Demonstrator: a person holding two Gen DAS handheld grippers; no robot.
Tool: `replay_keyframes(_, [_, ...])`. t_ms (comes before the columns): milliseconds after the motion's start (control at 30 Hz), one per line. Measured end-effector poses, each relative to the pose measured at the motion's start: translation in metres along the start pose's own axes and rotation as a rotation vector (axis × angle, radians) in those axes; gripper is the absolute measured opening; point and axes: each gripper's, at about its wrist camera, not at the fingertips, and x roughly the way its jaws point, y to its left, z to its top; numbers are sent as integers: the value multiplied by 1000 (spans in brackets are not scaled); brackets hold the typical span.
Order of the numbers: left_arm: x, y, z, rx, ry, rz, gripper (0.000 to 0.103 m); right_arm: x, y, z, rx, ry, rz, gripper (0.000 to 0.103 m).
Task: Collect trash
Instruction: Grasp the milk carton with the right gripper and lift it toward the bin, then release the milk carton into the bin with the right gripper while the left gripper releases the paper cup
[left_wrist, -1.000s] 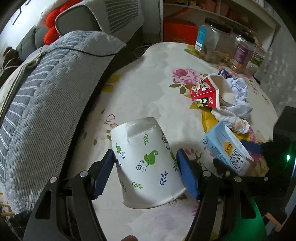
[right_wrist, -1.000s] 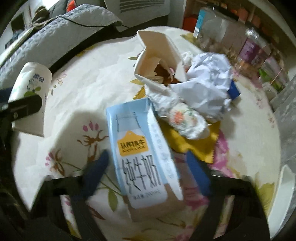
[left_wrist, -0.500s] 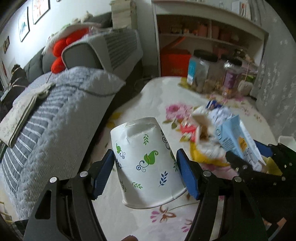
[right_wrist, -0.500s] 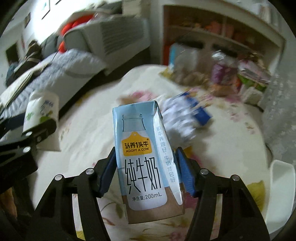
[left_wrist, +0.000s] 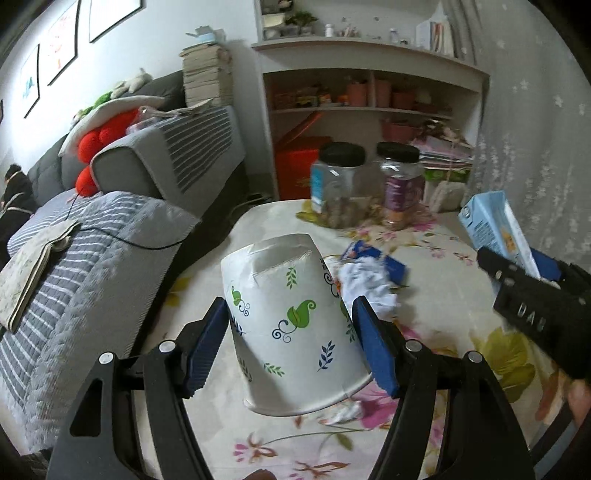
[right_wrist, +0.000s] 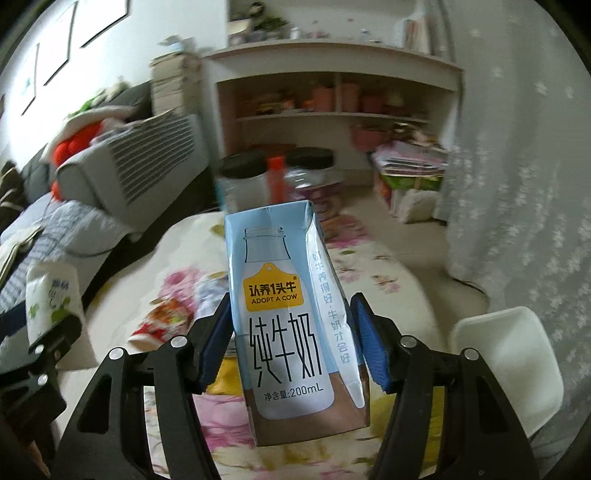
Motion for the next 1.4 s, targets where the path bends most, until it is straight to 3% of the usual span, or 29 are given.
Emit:
replay_keyframes(533, [-12,-78,7,81,-12,-117,68,-22,-139,16,231,-71,-241,60])
replay_keyframes(833, [-15,-128,12,142,-15,-180,68,-26,-212,9,329,-33,-371,60])
replay_keyframes(1200, [-23,-201,17,224,-24,-272,68,-20,-281,-14,416,66,-445,61])
replay_keyframes(1333, [-29,-229,21,249,-35,-314,68,-32,-293,-17,441,50,-482,84])
replay_keyframes(1400, [-32,-241,24,256,-39,-333,68,-37,-300,-16,455,35,-493,86])
